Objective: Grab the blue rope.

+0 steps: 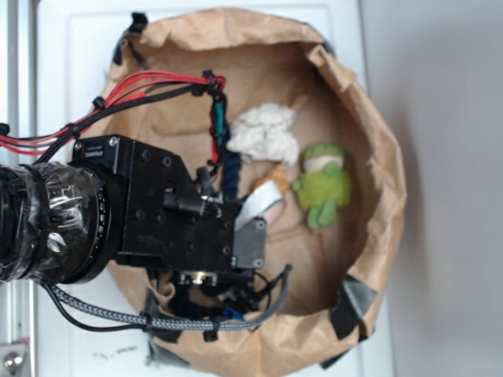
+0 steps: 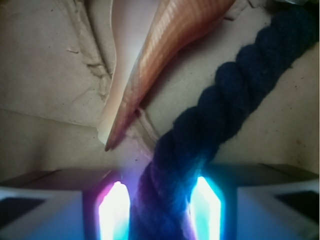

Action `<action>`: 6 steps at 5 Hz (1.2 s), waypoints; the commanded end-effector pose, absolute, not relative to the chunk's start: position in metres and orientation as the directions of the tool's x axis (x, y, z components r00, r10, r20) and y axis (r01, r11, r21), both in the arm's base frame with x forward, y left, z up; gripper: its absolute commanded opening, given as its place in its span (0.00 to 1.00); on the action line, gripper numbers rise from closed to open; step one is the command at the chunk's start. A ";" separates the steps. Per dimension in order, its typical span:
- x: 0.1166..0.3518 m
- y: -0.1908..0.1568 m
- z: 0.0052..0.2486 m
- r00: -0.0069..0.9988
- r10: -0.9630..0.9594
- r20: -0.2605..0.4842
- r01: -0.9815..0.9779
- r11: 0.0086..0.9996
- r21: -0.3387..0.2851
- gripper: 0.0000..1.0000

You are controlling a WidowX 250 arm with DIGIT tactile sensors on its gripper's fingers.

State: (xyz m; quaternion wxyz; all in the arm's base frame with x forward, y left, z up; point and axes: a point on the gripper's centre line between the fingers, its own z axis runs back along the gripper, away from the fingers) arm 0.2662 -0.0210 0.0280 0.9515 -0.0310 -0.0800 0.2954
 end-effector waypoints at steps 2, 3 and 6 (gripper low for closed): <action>0.269 0.026 0.155 0.759 0.628 0.171 -0.599 0.777 -0.196 0.00; 0.259 0.040 0.205 0.711 0.662 0.238 -0.613 0.749 -0.252 0.00; 0.269 0.036 0.245 0.687 0.641 0.343 -0.634 0.759 -0.147 0.00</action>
